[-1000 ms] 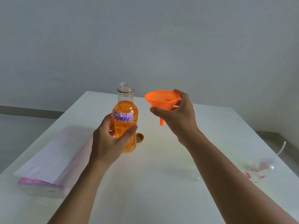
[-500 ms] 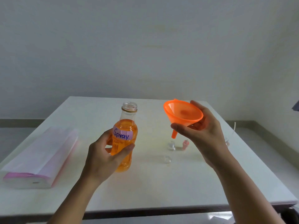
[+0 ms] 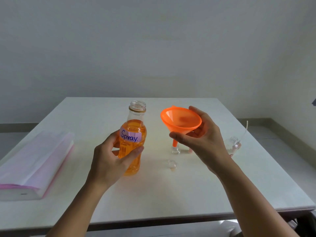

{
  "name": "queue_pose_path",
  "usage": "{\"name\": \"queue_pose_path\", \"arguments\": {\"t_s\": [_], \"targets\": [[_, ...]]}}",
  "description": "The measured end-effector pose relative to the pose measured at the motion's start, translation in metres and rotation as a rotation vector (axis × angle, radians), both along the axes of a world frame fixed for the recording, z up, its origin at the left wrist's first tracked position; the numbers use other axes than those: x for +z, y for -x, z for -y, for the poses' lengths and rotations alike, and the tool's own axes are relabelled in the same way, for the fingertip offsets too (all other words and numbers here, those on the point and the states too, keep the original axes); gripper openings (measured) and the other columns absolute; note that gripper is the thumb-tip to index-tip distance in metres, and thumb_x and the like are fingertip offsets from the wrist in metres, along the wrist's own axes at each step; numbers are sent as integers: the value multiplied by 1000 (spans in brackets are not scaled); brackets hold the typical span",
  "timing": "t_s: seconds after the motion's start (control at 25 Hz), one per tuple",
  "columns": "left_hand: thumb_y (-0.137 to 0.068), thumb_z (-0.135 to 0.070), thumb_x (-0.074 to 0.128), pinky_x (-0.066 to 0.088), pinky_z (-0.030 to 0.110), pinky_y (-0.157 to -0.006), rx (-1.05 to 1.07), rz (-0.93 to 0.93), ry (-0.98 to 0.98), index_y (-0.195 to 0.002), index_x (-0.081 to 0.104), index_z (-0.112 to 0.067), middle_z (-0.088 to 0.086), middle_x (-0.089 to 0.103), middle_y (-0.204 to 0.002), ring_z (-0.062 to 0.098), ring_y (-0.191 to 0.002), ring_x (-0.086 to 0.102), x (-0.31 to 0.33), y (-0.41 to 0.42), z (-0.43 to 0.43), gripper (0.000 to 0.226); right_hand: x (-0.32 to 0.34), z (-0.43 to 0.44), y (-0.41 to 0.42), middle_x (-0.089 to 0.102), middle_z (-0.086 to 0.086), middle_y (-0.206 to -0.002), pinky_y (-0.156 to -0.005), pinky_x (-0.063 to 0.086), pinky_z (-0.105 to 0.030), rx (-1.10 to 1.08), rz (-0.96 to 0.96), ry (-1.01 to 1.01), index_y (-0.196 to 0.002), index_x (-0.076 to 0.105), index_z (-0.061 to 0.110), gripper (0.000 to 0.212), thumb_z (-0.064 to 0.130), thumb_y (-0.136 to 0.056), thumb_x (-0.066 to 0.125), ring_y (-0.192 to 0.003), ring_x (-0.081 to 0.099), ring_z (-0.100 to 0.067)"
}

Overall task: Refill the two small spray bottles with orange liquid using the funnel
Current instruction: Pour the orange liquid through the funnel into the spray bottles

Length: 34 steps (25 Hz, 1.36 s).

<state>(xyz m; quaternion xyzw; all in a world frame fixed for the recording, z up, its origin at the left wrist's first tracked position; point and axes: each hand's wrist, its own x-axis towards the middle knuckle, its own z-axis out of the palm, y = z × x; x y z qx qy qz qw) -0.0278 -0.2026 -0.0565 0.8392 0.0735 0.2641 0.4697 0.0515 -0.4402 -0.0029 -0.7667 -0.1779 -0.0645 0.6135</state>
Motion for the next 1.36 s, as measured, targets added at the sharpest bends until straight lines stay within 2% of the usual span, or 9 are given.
{"name": "queue_pose_path", "arguments": {"t_s": [0.28,0.4,0.56,0.64,0.76,0.88,1.04,1.2,1.36], "targets": [[-65,-62,70,44,13,-69,12,-4,-21,-121,58,-33,-15,66,-106,3,-95,59,0,6,-4,64,-6,3,-3,57,5,-136,-98,58,-36,-1,5,-20,-145,47,31,97,29,-60,96,-118,63,-16],[-65,-62,71,45,14,-70,11,3,-35,-121,59,-30,-14,67,-105,6,-96,60,-1,7,-6,65,-10,3,-1,57,7,-134,-96,58,-35,13,1,-4,-145,47,30,98,28,-60,96,-115,63,-11],[-66,-62,76,48,17,-74,-11,14,-89,-122,58,-32,-17,66,-106,4,-97,60,9,-1,-11,66,-12,3,1,58,8,-132,-80,60,-19,35,0,-3,-144,47,30,98,25,-59,96,-103,65,5],[-67,-57,76,46,10,-71,-35,31,-139,-121,55,-38,-24,62,-105,-1,-94,59,21,-9,-14,61,-15,3,2,58,9,-130,-71,56,-11,49,-3,-20,-144,47,30,98,22,-60,97,-98,64,12],[-69,-47,79,50,6,-68,-121,18,-248,-122,55,-37,-18,64,-106,0,-94,62,39,-20,-22,58,-18,1,2,54,14,-132,-82,58,-16,60,6,6,-144,45,34,101,32,-56,96,-105,64,5],[-69,-44,83,57,26,-74,-146,9,-374,-127,54,-37,-6,64,-109,12,-94,63,51,-28,-31,65,-18,1,1,53,21,-129,-84,58,-17,75,1,-7,-143,44,36,104,42,-51,91,-105,63,10],[-69,-35,85,53,27,-75,-159,27,-486,-130,51,-36,-12,57,-108,13,-96,58,64,-36,-32,70,-19,2,-3,55,20,-130,-87,59,-22,84,0,-18,-143,45,37,102,36,-54,96,-105,64,8],[-70,-26,86,49,27,-73,-176,25,-585,-132,50,-34,-27,50,-101,9,-96,50,73,-40,-32,72,-20,5,-5,52,27,-128,-85,58,-19,86,10,-6,-142,44,39,101,37,-55,95,-105,61,14],[-71,-25,85,48,28,-75,-185,38,-690,-133,50,-31,-15,57,-111,10,-101,48,78,-44,-33,71,-23,8,-6,51,27,-129,-83,57,-15,87,20,14,-142,43,40,99,32,-59,96,-106,60,13]]}}
